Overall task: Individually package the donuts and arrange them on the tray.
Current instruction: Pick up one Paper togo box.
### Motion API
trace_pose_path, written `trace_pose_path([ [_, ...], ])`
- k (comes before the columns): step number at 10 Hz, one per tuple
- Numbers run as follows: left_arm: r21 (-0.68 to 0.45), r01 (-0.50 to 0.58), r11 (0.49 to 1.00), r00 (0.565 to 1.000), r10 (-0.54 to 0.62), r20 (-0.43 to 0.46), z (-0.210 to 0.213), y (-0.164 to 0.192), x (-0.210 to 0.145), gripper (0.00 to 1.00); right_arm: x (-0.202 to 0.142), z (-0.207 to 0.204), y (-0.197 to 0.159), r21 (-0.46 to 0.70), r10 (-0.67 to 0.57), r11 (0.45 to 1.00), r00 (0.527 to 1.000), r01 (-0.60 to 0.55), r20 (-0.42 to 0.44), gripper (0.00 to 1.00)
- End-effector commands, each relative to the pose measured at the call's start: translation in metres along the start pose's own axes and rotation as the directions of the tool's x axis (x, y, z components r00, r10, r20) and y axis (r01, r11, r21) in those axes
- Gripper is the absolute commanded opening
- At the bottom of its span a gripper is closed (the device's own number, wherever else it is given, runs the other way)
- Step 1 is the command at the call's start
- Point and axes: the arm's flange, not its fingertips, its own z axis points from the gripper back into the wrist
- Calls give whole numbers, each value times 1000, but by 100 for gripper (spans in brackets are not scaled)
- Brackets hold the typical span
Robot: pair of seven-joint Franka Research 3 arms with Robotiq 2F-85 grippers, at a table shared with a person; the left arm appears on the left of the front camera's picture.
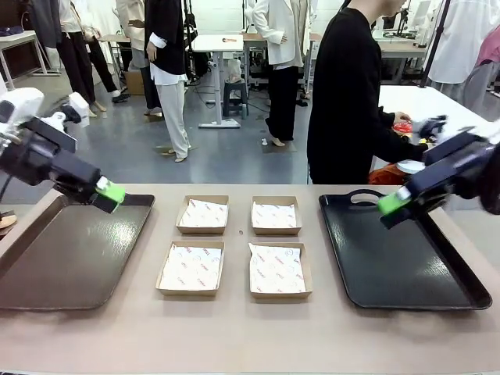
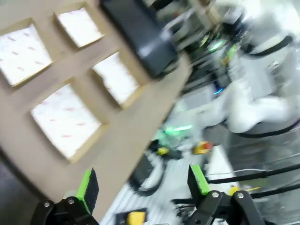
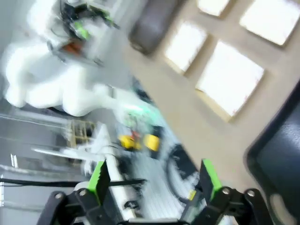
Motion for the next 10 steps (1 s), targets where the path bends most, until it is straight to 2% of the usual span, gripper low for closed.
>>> trace_pose_path([
  [1,-131,-144,981,986,153,62,11,30,-9,100,-19,20,-17,195,-192,968,965,157,177,100],
  [3,-181,-197,964,977,209,51,32,53,-32,100,-56,44,-31,175,-277,954,938,243,207,100],
  [6,-272,-256,928,959,278,47,58,78,-65,100,-101,71,-53,185,-332,939,906,291,262,100],
  [10,-268,-305,914,938,337,80,88,93,-94,100,-137,90,-71,181,-391,918,880,353,270,100],
])
